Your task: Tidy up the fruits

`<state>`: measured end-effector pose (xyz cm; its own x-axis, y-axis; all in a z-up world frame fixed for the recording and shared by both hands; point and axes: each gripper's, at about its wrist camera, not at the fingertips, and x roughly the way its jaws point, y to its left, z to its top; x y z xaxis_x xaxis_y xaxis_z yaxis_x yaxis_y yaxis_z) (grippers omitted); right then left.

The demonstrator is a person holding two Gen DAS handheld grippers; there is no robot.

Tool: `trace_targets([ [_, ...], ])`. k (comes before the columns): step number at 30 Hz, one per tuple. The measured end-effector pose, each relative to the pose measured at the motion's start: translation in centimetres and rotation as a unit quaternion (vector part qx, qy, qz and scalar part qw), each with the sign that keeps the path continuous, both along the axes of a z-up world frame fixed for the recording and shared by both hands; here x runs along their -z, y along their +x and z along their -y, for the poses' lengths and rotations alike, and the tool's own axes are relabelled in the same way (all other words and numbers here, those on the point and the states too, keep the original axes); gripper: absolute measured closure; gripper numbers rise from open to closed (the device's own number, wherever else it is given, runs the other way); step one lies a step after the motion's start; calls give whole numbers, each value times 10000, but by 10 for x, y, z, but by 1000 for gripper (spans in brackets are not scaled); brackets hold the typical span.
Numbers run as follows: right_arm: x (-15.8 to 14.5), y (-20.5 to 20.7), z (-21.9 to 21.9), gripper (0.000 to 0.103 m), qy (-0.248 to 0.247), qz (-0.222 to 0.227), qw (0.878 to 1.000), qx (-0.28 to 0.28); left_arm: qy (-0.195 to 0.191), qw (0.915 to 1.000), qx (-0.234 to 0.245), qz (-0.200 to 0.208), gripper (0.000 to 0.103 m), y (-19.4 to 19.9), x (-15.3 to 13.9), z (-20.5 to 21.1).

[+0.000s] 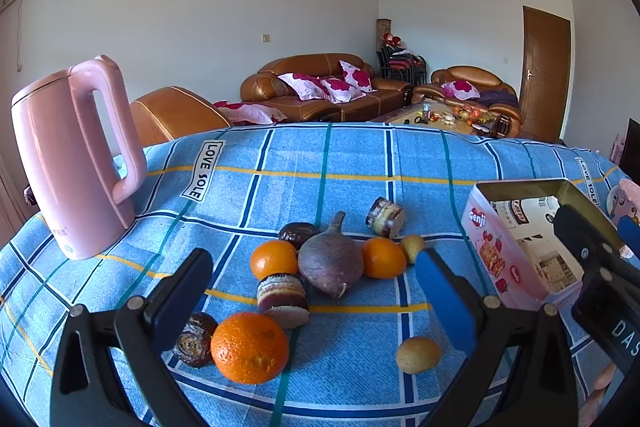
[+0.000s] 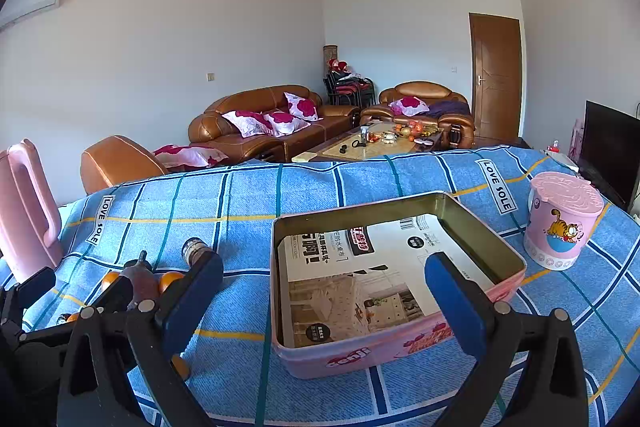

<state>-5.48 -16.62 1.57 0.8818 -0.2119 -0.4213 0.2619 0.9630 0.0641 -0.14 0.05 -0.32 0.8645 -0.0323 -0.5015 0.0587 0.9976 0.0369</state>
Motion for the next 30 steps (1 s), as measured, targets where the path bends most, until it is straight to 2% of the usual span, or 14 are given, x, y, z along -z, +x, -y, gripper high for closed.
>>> trace_targets([
  [30,1,0,0,1,-6,7,10000,-6,-34,10000,7,-72,0,1,1,0],
])
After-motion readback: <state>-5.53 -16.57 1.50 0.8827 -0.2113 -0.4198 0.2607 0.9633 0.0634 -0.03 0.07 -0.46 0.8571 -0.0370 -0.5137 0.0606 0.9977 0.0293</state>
